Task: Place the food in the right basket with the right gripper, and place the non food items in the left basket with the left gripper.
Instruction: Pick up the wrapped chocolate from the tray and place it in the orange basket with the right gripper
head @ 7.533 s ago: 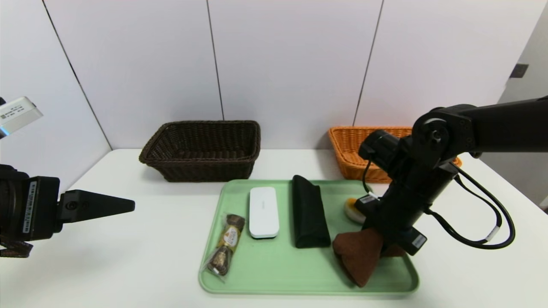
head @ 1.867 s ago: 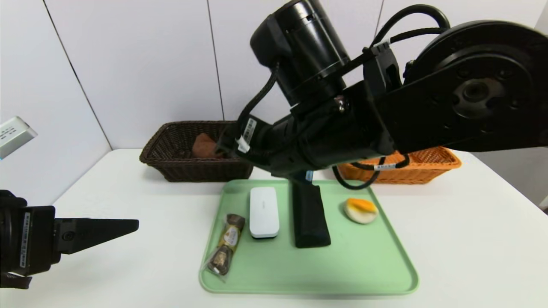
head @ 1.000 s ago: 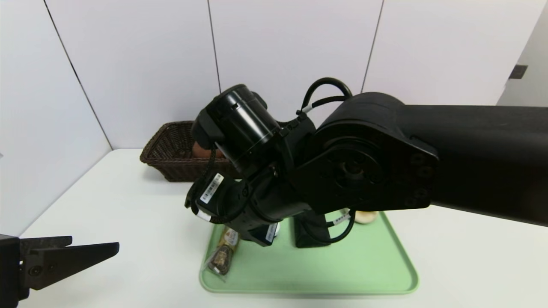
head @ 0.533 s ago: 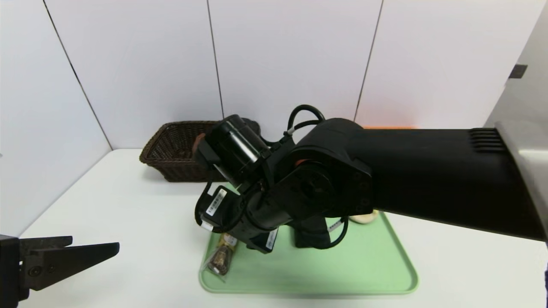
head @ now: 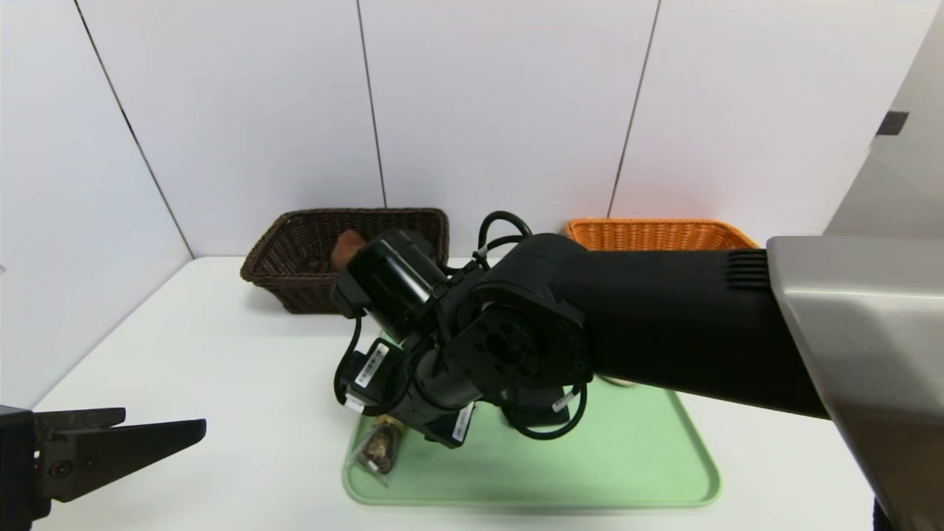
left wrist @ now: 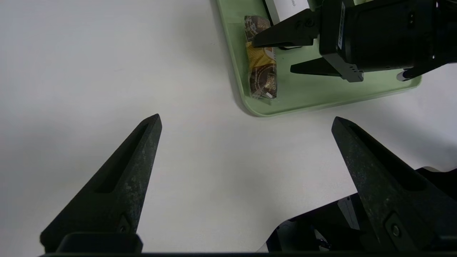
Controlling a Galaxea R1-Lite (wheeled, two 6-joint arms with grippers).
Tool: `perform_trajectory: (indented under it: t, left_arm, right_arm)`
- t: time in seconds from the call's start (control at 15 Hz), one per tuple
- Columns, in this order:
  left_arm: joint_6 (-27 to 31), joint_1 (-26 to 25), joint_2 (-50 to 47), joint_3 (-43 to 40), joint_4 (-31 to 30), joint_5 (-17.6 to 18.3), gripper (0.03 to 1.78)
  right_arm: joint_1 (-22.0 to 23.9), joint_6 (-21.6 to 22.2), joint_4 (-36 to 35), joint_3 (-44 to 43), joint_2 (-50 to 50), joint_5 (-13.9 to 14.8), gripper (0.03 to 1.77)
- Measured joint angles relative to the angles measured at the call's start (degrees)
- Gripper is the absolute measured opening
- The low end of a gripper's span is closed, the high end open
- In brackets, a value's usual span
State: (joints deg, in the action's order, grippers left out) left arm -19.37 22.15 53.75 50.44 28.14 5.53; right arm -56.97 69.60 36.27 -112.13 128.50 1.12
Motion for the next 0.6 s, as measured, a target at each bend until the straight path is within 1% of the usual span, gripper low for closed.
perform_trajectory:
  t: [0.2,0.4,0.47,0.6]
  left_arm:
    - [0.0,0.0,0.0,0.0,0.0,0.0,1.69]
    - [0.0,0.0,0.0,-0.1,0.0,0.0,1.69]
    - [0.0,0.0,0.0,-0.1,0.0,0.0,1.69]
    - [0.0,0.0,0.0,-0.1,0.0,0.0,1.69]
  right_arm:
    - [0.0,0.0,0.0,0.0,0.8,0.5,1.70]
    - [0.0,-1.0,-0.2,0.0,1.8,3.5,1.70]
    - [-0.1,-1.6,-0.2,0.0,2.0,4.1,1.70]
    - [-0.1,-2.1,-0.7,-0.1,2.5,4.2,1.70]
